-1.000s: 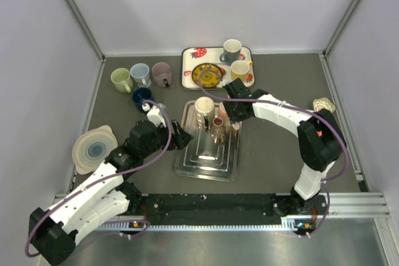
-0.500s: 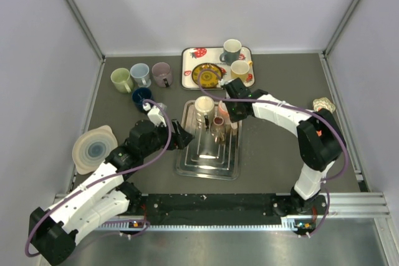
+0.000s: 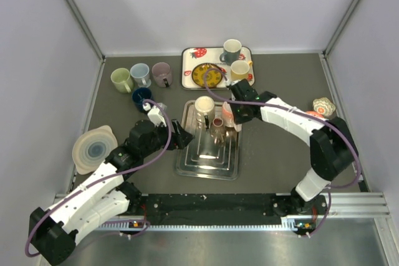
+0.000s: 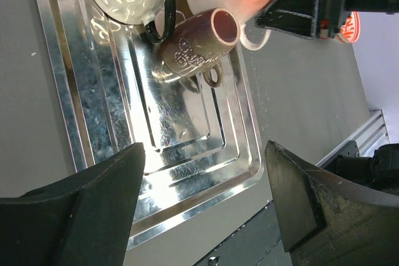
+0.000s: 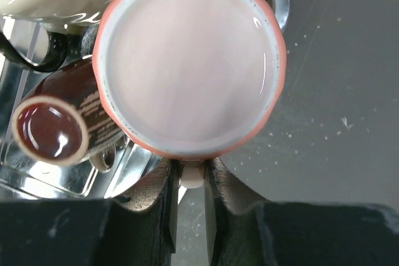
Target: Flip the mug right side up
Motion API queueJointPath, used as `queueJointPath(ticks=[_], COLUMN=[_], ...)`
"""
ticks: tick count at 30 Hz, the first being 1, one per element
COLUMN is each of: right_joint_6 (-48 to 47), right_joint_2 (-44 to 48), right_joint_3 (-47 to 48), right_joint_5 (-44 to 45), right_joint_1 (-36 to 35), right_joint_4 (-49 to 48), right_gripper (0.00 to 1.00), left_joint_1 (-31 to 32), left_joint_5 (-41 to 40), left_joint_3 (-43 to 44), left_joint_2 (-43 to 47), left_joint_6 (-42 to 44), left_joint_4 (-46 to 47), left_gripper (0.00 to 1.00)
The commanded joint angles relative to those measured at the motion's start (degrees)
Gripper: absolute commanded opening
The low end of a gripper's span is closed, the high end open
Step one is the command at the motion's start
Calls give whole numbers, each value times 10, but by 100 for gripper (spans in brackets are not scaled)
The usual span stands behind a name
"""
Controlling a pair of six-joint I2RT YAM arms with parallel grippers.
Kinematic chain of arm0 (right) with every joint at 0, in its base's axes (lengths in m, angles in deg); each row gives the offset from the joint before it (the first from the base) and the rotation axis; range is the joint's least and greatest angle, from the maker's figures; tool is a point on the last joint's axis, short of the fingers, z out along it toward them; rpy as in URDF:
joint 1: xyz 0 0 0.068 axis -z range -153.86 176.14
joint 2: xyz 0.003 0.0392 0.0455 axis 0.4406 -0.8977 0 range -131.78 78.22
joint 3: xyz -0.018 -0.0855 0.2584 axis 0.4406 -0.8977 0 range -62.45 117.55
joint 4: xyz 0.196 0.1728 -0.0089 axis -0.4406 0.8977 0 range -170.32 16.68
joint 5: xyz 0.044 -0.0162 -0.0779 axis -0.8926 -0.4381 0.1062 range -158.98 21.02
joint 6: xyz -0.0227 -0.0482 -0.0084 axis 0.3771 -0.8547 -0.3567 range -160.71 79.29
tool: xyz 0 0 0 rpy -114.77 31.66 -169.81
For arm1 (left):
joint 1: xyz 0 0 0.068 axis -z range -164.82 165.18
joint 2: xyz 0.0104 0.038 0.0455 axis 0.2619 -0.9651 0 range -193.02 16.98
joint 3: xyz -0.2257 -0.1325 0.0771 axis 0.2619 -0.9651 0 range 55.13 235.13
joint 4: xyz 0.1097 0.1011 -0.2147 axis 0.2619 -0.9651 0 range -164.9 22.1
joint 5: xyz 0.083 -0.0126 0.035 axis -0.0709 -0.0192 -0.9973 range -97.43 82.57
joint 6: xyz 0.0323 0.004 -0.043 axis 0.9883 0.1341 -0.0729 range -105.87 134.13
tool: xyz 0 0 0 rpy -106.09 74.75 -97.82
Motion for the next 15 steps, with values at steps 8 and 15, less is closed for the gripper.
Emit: queueJointPath(ticks=[8,15], right_joint_6=[33,99], right_joint_2=[167,299], right_joint_3=[5,-51], right_joint_5=[13,-66], right_joint_1=[-28,-35], right_joint_4=[47,-9], right_gripper=[0,0], left_joint_1=[0,0], left_joint_5=[-25,9], left_joint_3=[19,-9], left_joint_2=[9,20], left_joint_6=[2,-60], left_joint_4=[16,97], left_gripper=[82,82])
